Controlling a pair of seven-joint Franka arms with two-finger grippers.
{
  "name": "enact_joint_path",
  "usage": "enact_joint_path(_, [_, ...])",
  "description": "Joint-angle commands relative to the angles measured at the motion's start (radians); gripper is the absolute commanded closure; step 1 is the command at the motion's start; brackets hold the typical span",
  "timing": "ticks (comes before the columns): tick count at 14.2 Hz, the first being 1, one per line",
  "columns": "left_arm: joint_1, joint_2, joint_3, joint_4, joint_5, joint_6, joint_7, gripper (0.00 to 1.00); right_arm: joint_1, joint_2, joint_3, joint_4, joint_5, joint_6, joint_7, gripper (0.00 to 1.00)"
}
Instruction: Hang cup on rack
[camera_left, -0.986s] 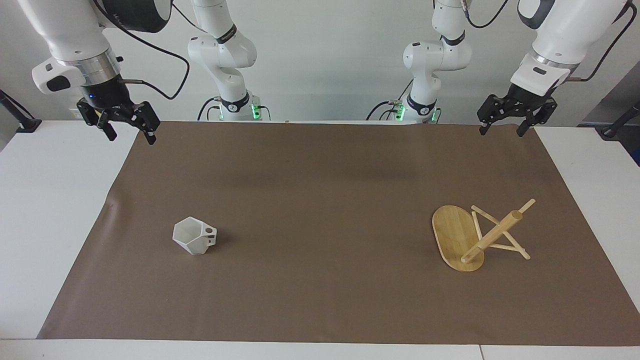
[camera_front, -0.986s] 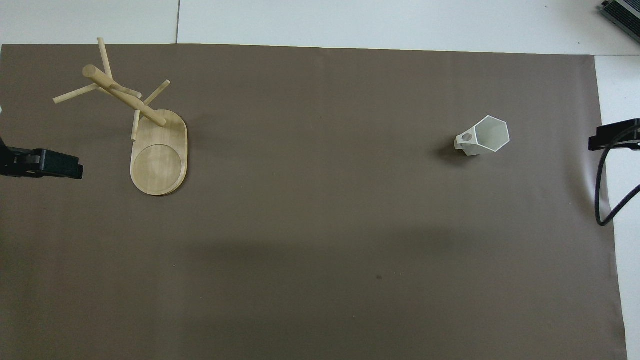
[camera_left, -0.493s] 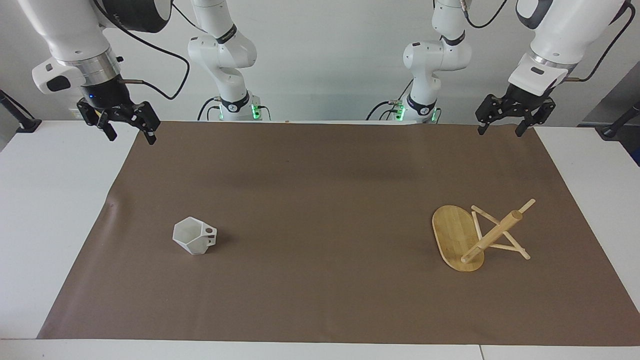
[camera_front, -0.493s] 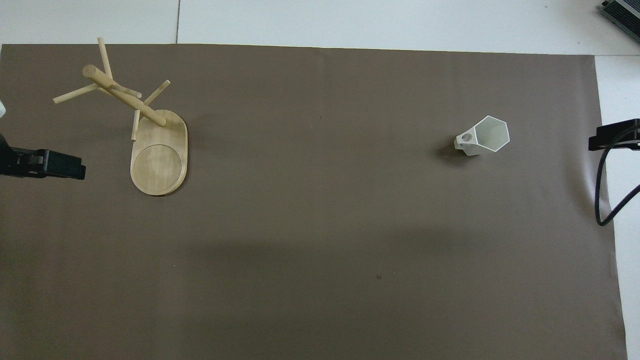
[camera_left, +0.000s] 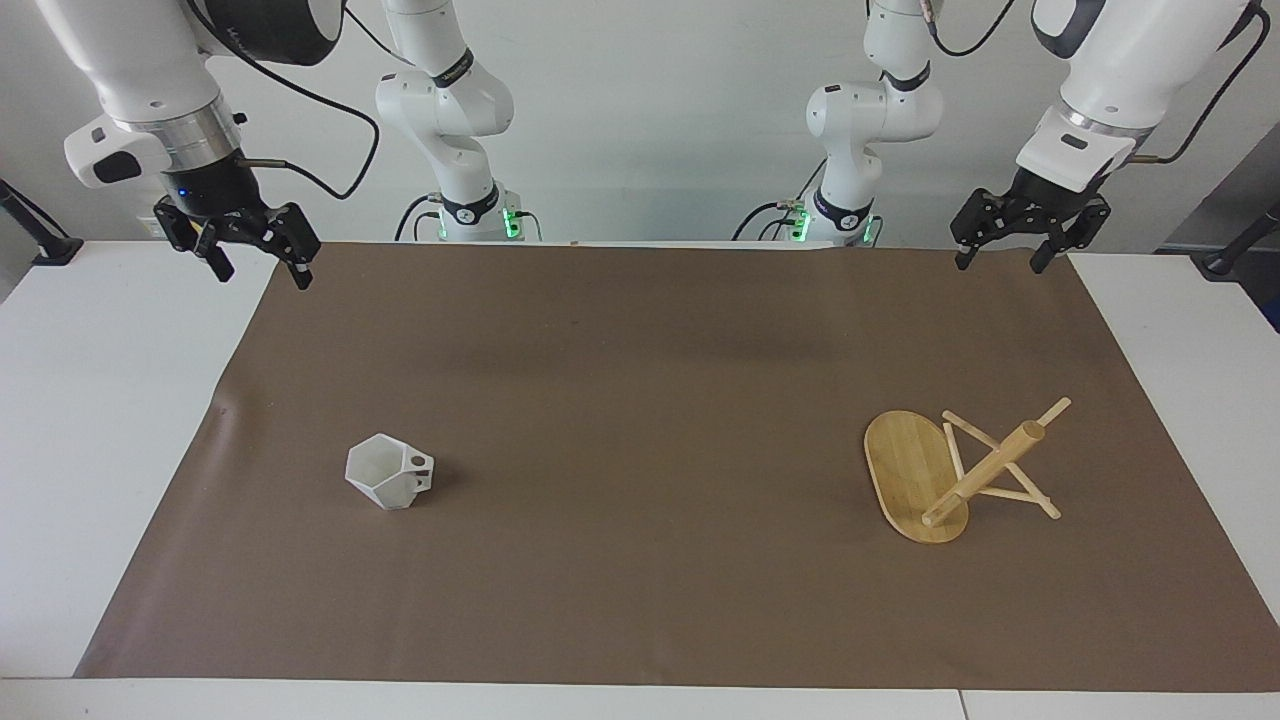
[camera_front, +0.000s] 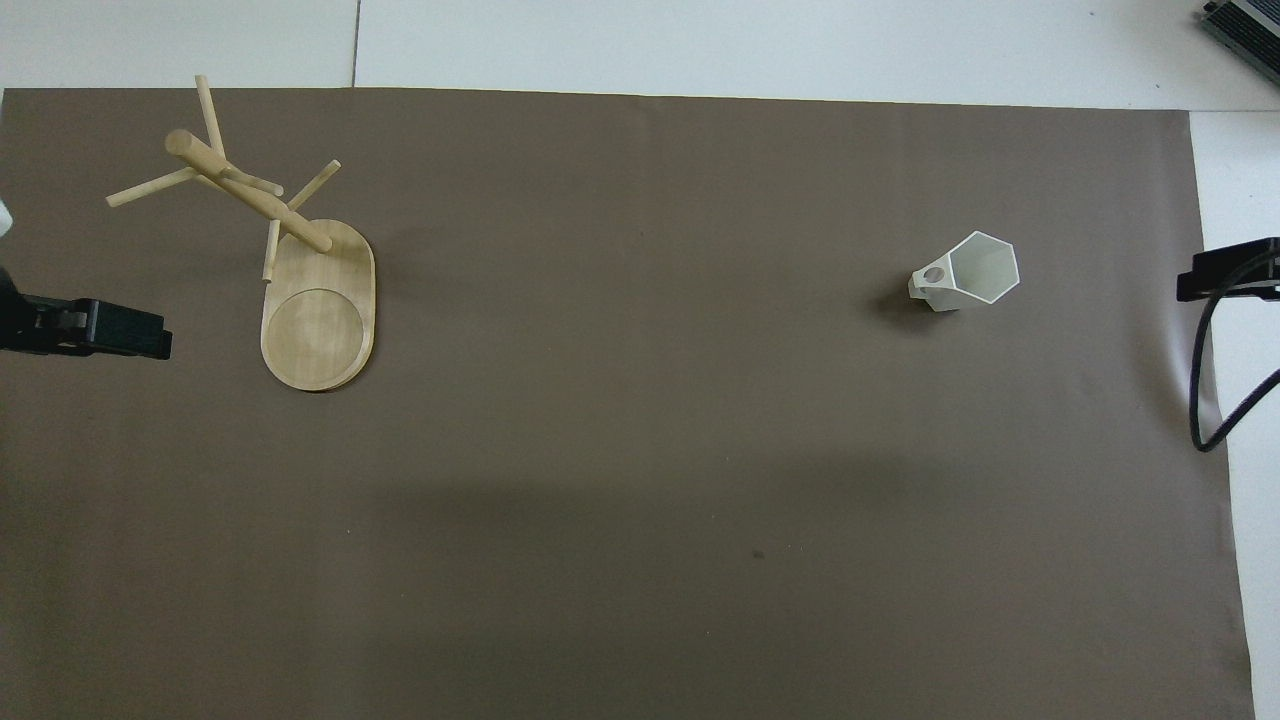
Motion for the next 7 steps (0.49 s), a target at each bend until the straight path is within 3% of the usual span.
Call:
enact_joint_path(1, [-0.011, -0.025, 0.008, -0.029, -0.009, 0.007, -0.01, 0.0, -0.002, -0.012, 0.002, -0.016, 0.002, 0.001, -0.006, 0.0])
enact_joint_path(7, [-0.013, -0.025, 0.008, -0.029, -0.009, 0.007, -0.01, 0.0, -0.002, -0.012, 0.003, -0.022, 0.002, 0.013, -0.013, 0.0])
